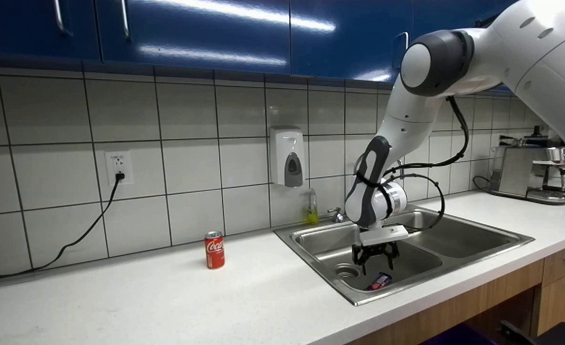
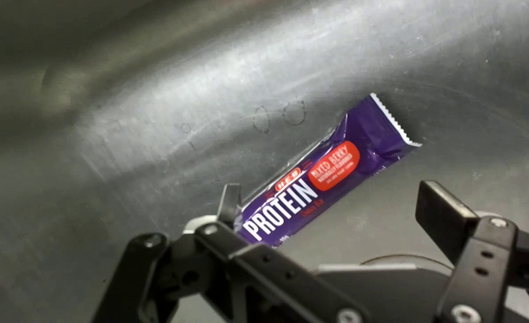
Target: Remove the candy bar from the sink
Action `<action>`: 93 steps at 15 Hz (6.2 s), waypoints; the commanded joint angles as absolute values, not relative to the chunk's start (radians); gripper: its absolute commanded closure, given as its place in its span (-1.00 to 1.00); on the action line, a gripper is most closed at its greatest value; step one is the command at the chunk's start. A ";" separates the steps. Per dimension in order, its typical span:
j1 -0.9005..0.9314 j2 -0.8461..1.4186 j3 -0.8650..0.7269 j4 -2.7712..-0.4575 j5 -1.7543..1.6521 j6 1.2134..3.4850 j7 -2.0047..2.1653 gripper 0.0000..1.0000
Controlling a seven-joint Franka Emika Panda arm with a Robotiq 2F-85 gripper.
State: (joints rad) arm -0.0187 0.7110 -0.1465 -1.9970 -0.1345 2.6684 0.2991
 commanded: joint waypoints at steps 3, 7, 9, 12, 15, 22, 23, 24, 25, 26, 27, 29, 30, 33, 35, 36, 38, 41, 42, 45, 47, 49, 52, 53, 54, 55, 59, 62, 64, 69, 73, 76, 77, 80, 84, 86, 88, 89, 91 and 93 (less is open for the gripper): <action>0.003 0.730 -0.170 -1.985 -0.107 2.668 0.282 -1.00; 0.005 0.731 -0.170 -1.985 -0.106 2.668 0.282 -1.00; 0.005 0.731 -0.170 -1.985 -0.106 2.668 0.282 -1.00; 0.008 0.729 -0.173 -1.989 -0.107 2.673 0.289 -1.00; 0.023 0.728 -0.188 -1.998 -0.099 2.683 0.318 -1.00; 0.060 0.722 -0.222 -2.020 -0.030 2.717 0.409 -1.00; 0.063 0.724 -0.225 -2.021 -0.015 2.715 0.427 -1.00; 0.074 0.726 -0.235 -2.022 -0.004 2.714 0.453 -1.00; 0.073 0.726 -0.233 -2.024 0.011 2.711 0.463 -1.00; 0.081 0.729 -0.241 -2.022 0.023 2.709 0.487 -1.00; 0.085 0.731 -0.244 -2.023 0.035 2.708 0.504 -1.00; 0.095 0.736 -0.252 -2.022 0.056 2.709 0.539 -1.00; 0.099 0.738 -0.256 -2.021 0.063 2.714 0.553 -1.00; 0.102 0.746 -0.259 -2.013 0.093 2.719 0.588 -1.00; 0.099 0.755 -0.255 -2.005 0.103 2.723 0.603 -1.00; 0.098 0.760 -0.257 -2.002 0.107 2.726 0.611 -1.00; 0.098 0.773 -0.260 -1.991 0.115 2.727 0.628 -1.00; 0.098 0.794 -0.263 -1.976 0.120 2.733 0.645 -1.00; 0.095 0.802 -0.261 -1.969 0.123 2.737 0.650 -1.00; 0.094 0.830 -0.264 -1.940 0.126 2.744 0.665 -1.00; 0.096 0.849 -0.270 -1.920 0.130 2.749 0.678 -1.00; 0.089 0.868 -0.271 -1.896 0.138 2.741 0.684 -1.00; 0.088 0.894 -0.280 -1.868 0.141 2.739 0.697 -1.00; 0.087 0.903 -0.283 -1.858 0.141 2.737 0.700 -1.00; 0.087 0.912 -0.287 -1.849 0.140 2.733 0.705 -1.00; 0.086 0.918 -0.287 -1.841 0.140 2.731 0.707 -1.00; 0.086 0.943 -0.295 -1.812 0.138 2.726 0.718 -1.00; 0.083 0.955 -0.295 -1.799 0.137 2.722 0.719 -1.00; 0.085 0.961 -0.298 -1.792 0.136 2.721 0.720 -1.00; 0.087 0.969 -0.306 -1.784 0.134 2.720 0.724 -0.43; 0.089 0.963 -0.308 -1.784 0.132 2.719 0.723 0.13; 0.090 0.957 -0.312 -1.786 0.133 2.714 0.725 0.57; 0.089 0.956 -0.312 -1.786 0.132 2.714 0.725 0.62; 0.092 0.953 -0.316 -1.790 0.131 2.706 0.727 0.63; 0.095 0.951 -0.322 -1.791 0.127 2.694 0.728 0.63; 0.108 0.936 -0.333 -1.798 0.116 2.668 0.728 0.63; 0.130 0.919 -0.351 -1.807 0.103 2.646 0.737 0.63; 0.141 0.909 -0.360 -1.812 0.097 2.629 0.739 0.63; 0.165 0.890 -0.378 -1.819 0.081 2.603 0.744 0.63; 0.187 0.867 -0.392 -1.833 0.068 2.592 0.750 0.63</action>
State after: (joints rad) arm 0.1510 0.9287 -0.3647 -1.7961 0.1098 2.6429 0.7086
